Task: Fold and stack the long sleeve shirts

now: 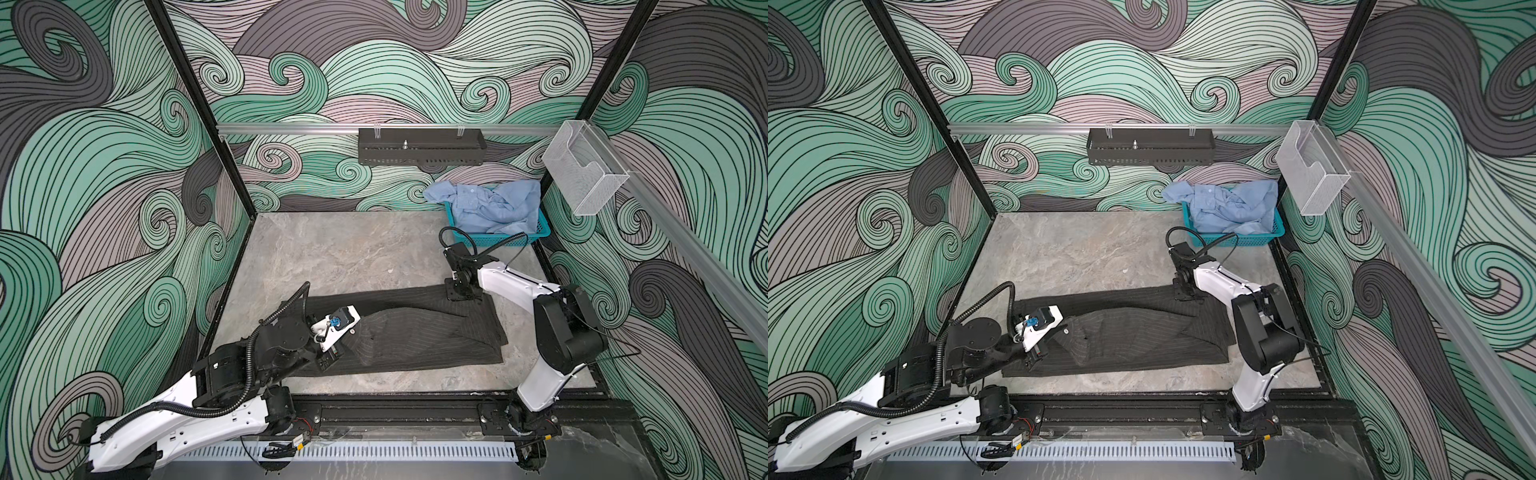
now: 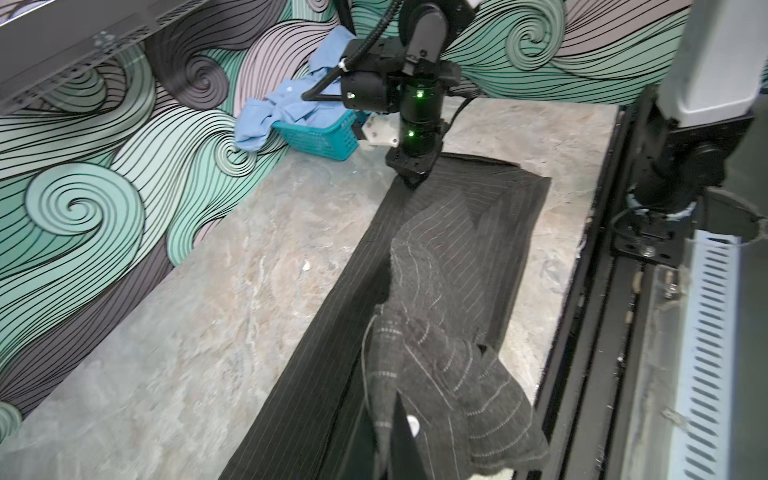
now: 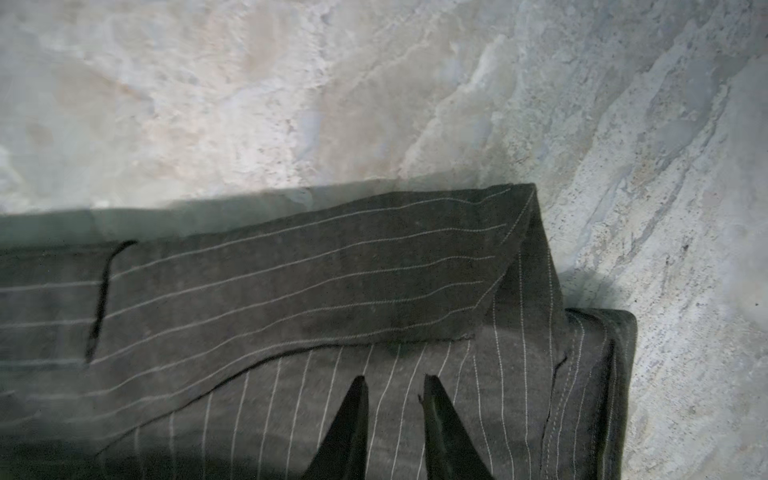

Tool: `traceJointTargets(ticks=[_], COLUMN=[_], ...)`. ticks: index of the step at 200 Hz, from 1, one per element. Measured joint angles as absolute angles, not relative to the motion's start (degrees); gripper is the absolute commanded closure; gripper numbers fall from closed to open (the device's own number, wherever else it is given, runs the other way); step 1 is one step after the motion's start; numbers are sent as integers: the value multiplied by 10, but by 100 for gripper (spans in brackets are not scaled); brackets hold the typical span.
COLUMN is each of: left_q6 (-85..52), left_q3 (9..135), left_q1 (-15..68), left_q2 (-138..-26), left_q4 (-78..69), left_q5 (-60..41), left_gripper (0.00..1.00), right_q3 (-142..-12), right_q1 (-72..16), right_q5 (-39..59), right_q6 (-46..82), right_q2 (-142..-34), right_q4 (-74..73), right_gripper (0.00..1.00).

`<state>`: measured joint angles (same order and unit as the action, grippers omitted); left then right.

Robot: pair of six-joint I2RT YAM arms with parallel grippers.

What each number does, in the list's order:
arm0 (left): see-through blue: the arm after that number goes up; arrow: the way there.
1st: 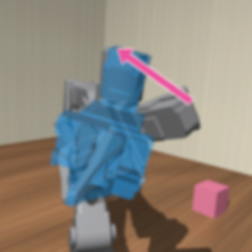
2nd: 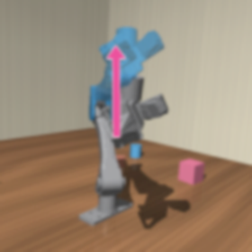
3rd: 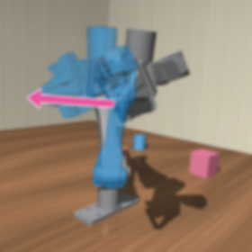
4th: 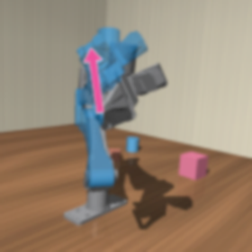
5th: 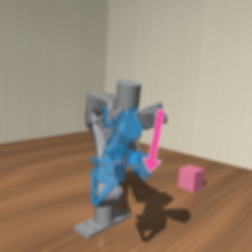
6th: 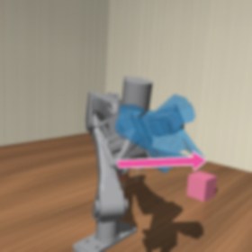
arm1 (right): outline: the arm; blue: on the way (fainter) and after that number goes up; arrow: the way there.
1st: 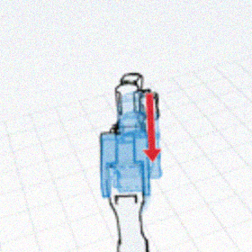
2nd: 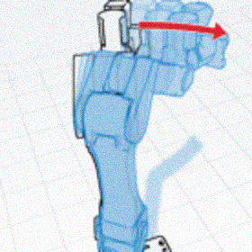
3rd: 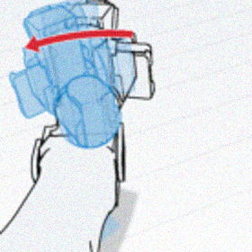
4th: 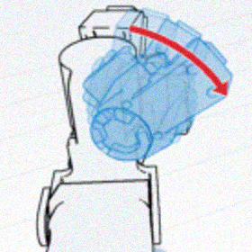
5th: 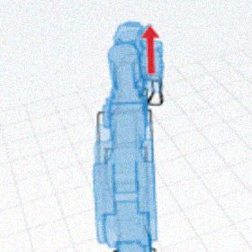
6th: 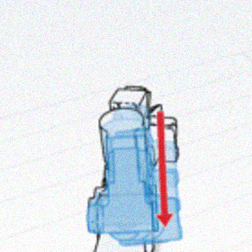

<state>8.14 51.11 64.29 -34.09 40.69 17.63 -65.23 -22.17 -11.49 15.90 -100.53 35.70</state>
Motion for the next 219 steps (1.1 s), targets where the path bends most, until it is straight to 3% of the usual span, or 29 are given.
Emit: traceJointTargets(ticks=[46, 118, 176, 219], left_q6=[68, 22, -37, -65], left_q3=[494, 485, 486, 525], left_q1=[579, 360, 220, 166], left_q2=[-374, -437, -572, -669], left_q4=[396, 368, 365, 398], left_q5=[205, 141, 119, 123], left_gripper=[100, 100, 100, 100], right_q3=[-678, -688, -687, -687], right_q1=[-206, -199, -186, -178], right_q5=[-129, -130, -121, -109], right_q6=[167, 172, 198, 218], right_q2=[-1053, -1089, -1089, -1088], right_q4=[357, 351, 356, 357], right_gripper=[84, 91, 91, 88])
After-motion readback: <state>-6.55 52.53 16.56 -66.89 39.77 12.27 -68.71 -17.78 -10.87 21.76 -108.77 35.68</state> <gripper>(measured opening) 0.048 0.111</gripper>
